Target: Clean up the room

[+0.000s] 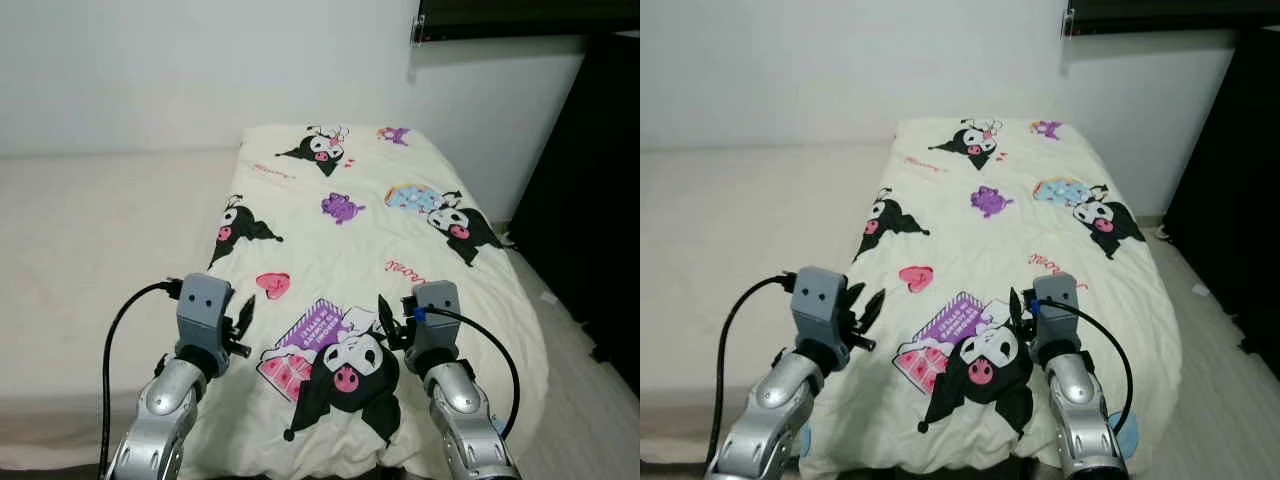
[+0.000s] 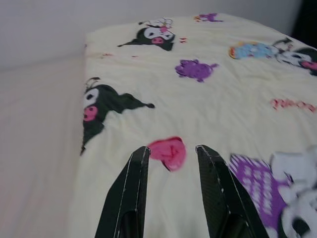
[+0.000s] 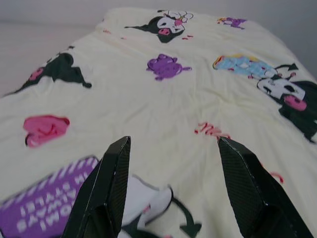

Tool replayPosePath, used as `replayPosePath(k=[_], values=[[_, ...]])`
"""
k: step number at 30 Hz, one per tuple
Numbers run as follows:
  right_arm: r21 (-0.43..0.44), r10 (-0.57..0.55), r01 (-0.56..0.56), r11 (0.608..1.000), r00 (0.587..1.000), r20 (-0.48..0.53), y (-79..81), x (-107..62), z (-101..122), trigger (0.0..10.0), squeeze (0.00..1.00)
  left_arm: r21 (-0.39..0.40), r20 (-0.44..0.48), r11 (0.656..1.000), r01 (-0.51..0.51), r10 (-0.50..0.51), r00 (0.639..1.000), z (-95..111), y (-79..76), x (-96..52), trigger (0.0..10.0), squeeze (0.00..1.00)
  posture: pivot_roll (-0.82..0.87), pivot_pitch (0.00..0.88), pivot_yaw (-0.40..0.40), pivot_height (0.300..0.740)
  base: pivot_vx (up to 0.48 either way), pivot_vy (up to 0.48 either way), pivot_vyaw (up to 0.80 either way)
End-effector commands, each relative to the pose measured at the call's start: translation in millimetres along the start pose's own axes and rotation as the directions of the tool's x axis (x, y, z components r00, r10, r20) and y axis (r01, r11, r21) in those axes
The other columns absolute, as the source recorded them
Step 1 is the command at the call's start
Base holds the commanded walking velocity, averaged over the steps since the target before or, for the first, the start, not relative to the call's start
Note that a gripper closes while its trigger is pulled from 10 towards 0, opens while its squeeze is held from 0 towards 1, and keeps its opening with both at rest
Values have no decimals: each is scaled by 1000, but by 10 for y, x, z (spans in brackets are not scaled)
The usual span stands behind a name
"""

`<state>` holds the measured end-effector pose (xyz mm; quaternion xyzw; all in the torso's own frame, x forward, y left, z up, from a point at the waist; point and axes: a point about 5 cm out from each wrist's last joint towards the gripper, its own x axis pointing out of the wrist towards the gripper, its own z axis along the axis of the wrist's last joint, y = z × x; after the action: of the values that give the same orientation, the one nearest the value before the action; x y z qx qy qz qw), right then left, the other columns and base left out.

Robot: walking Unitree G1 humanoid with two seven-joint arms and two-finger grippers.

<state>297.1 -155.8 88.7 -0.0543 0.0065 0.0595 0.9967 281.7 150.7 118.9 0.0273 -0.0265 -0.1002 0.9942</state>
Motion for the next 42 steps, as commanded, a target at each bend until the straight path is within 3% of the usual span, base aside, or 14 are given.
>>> replayPosePath(k=[1, 12, 23, 26, 42], values=[[8, 7, -7, 1000, 1000, -4, 40, 3, 11, 10000, 0, -23, 11, 999, -35, 35, 999, 5, 45, 13, 10000, 0, 94, 9, -14, 669, 0, 0, 0], [4, 31, -31, 1000, 1000, 1, 132, 0, 28, 10000, 0, -109, 70, 993, -55, 63, 996, 85, 68, 10, 10000, 0, 101, 12, -18, 714, 0, 0, 0], [1, 57, -57, 998, 998, -12, 174, -13, -3, 10000, 0, -101, 45, 987, -126, 131, 990, 33, 130, -27, 10000, 0, 111, 7, -21, 740, 0, 0, 0], [19, 49, -48, 999, 998, -47, 186, -22, -76, 10000, 0, -89, -9, 983, -158, 158, 987, -52, 166, -49, 10000, 0, 116, 4, -27, 740, 0, 0, 0], [-12, 32, -34, 999, 992, -120, 217, 21, -199, 10000, 0, -48, -63, 986, -157, 154, 986, -167, 172, -136, 10000, 0, 141, 0, -42, 740, 0, 0, 0]])
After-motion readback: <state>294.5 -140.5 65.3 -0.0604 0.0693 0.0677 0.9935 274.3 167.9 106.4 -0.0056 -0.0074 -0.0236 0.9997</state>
